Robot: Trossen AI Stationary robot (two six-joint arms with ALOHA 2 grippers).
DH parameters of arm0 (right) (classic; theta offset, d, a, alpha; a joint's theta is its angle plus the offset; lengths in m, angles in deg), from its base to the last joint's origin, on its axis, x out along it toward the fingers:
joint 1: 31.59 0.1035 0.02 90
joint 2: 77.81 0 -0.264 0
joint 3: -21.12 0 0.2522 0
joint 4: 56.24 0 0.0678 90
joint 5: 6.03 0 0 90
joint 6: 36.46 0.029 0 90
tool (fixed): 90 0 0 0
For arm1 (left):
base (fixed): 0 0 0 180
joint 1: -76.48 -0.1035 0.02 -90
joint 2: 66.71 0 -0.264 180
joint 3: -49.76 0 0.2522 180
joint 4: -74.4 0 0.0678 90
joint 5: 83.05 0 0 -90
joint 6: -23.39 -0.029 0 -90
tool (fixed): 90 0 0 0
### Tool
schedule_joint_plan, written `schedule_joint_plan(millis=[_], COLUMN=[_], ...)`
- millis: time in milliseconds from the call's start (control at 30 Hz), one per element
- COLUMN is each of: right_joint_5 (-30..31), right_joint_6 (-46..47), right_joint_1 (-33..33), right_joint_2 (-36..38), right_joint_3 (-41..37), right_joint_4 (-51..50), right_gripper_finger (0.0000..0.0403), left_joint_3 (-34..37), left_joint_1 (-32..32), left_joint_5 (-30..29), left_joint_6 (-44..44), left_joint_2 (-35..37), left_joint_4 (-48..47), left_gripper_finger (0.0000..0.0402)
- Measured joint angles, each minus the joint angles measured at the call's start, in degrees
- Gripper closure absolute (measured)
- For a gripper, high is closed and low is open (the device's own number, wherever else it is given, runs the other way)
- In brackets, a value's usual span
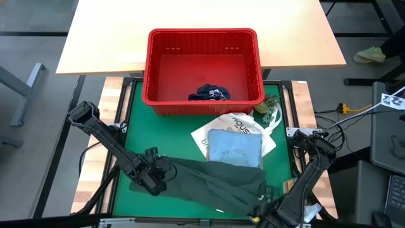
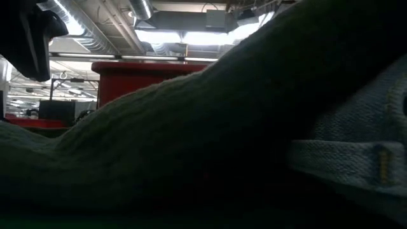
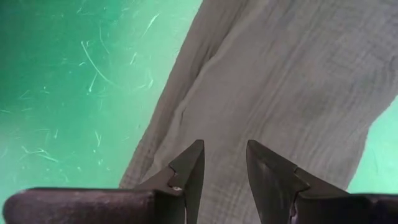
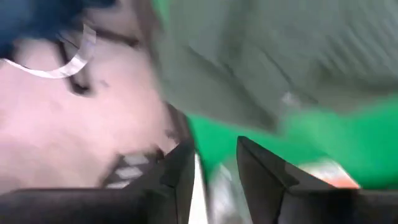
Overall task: Fold Laundry from Bin
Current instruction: Fold the green polo shirt
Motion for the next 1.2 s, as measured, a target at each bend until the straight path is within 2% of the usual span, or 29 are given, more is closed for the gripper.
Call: schedule_joint_plan(millis=[167, 267, 367, 567, 767, 933, 1200], right_joint_5=[6.1, 12.64, 16.1, 16.14, 17.21, 21.23, 19.6], right_joint_6=[-4.27, -4.44, -4.78, -10.26, -11.41, -11.78, -13.49], right_joint_1=[0.26, 0.2, 0.06, 0.22, 0.09, 0.11, 0.11], right_joint_2=[0.0, -0.37, -1.32, -4.3, -5.16, -5.16, -5.16], right_joint_3=[0.07, 0.07, 0.07, 0.07, 0.07, 0.07, -2.84], right_joint_4=[11.35, 12.06, 11.14, 10.93, 7.38, 4.85, 6.49], right_gripper_finger=[0.0283, 0.0283, 0.0283, 0.0283, 0.0283, 0.0283, 0.0283], left_joint_3=[0.0, 0.0, 0.0, 0.0, 0.0, 0.0, 0.0], left_joint_1=[1.11, 1.92, 2.58, 3.64, 3.82, 3.82, 3.8], left_joint_5=[0.02, 0.04, 0.05, 0.04, 0.01, 0.0, -0.02], left_joint_6=[0.0, 0.0, 0.02, 0.04, 0.07, 0.03, 0.02], left_joint_2=[0.0, 0.0, 0.0, 0.0, 0.0, 0.0, 0.02], left_joint_4=[-0.02, 0.02, 0.3, 2.02, 3.08, 3.11, 3.14], left_gripper_finger=[0.0288, 0.0288, 0.0288, 0.0288, 0.0288, 0.0288, 0.0288])
